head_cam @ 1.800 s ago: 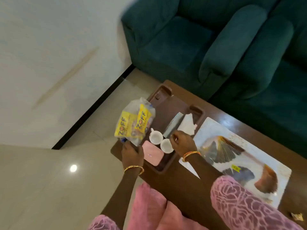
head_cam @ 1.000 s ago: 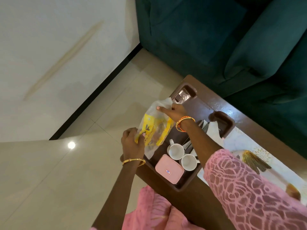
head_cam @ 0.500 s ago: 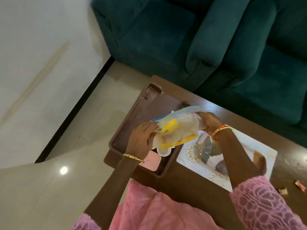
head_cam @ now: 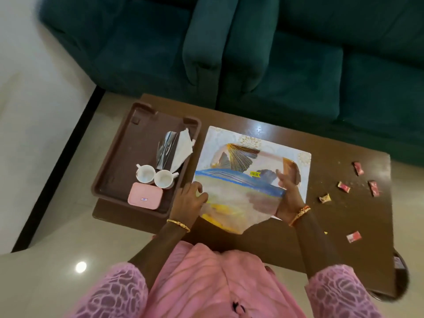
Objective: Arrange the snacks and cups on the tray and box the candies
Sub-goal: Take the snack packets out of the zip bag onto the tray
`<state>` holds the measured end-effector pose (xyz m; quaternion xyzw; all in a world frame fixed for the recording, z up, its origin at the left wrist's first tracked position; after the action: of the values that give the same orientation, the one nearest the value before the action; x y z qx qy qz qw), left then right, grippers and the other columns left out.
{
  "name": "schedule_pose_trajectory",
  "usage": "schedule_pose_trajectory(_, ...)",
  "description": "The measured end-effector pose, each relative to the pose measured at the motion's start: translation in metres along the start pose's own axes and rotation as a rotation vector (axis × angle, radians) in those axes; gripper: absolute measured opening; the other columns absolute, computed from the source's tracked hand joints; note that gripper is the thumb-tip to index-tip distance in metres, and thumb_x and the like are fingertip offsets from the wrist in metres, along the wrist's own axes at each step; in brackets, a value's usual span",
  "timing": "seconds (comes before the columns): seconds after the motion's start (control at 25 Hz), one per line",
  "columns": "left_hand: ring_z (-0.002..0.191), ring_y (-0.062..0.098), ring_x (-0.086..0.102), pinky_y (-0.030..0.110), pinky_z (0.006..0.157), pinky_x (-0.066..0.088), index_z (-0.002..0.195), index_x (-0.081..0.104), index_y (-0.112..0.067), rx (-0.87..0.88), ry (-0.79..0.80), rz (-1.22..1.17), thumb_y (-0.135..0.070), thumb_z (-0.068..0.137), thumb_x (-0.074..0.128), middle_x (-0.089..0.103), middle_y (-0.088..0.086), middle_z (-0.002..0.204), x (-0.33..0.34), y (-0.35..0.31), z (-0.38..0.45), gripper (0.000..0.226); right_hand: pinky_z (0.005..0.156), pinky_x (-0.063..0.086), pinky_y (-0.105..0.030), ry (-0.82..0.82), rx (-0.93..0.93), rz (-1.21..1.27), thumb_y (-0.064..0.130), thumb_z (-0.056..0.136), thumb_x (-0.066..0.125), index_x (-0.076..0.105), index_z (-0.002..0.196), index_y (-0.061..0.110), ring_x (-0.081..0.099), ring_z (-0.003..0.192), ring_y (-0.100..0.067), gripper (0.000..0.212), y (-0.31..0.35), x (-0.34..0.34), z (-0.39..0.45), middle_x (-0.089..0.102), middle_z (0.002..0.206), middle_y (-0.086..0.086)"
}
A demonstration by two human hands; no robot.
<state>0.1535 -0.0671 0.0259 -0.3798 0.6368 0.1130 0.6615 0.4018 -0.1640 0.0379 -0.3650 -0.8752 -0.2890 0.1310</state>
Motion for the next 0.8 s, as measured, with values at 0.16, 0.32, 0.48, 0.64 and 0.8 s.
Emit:
schedule_pose_trajectory(0.16,0.055,0.032,0.059,0.034,0.041,0.047,0.068,0.06,-0.007,-0.133,0.064,-0.03,0.004,0.061,0.07,0.059,0.016,0.071,0.023,-0.033,-0.005,0.016,0.056,0.043,-0.023,-0.091,0.131,-0.52,0.022,0.089,0.055,0.072,0.081,0.015,0.053,0.057,-0.014,0.021,-0.029,-0.008,-0.001,0.056,0.071,-0.009)
schedule_pose_trajectory(0.32,0.07,0.037,0.058,0.041,0.052,0.043,0.083,0.059,-0.004,-0.303,0.056,-0.102,0.003,0.076,0.053,0.057,0.019,0.092,0.037,-0.045,-0.011,0.012,0.047,0.04,-0.018,-0.107,0.104,-0.625,0.04,0.084,0.062,0.068,0.083,0.014,0.055,0.045,-0.007,0.027,-0.039,-0.006,-0.01,0.07,0.061,0.003)
schedule_pose_trajectory(0.48,0.09,0.033,0.056,0.042,0.069,0.048,0.093,0.063,-0.006,-0.428,0.036,-0.224,-0.002,0.083,0.046,0.052,0.016,0.107,0.041,-0.058,-0.013,0.02,0.04,0.043,-0.013,-0.04,-0.037,-0.737,0.02,0.086,0.063,0.068,0.093,0.006,0.063,0.046,-0.004,0.017,-0.044,-0.005,-0.016,0.073,0.058,0.01)
schedule_pose_trajectory(0.64,0.08,0.036,0.058,0.034,0.07,0.043,0.079,0.066,-0.002,-0.788,-0.015,-0.684,-0.051,0.084,0.039,0.063,0.018,0.086,0.034,-0.081,-0.016,0.055,0.039,0.045,-0.015,-0.024,-0.062,-0.774,0.006,0.09,0.049,0.062,0.08,0.01,0.068,0.05,-0.008,0.018,-0.045,0.011,-0.015,0.073,0.064,0.003)
schedule_pose_trajectory(0.8,0.083,0.034,0.062,0.039,0.076,0.051,0.077,0.058,-0.008,-0.926,0.225,-0.686,-0.05,0.081,0.053,0.067,0.015,0.089,0.029,-0.087,-0.025,0.042,0.042,0.047,-0.015,-0.056,-0.144,-0.888,0.006,0.089,0.051,0.058,0.074,0.015,0.065,0.047,-0.004,0.019,-0.049,0.03,-0.017,0.066,0.072,-0.002)
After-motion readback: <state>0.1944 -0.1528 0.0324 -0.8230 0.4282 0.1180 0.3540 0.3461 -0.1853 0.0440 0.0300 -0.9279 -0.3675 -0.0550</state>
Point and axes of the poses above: each hand's wrist, its own z-axis towards the middle knuckle, its own x-axis out of the palm, y = z × x, the point moved 1 cm from there along z, towards the middle knuckle
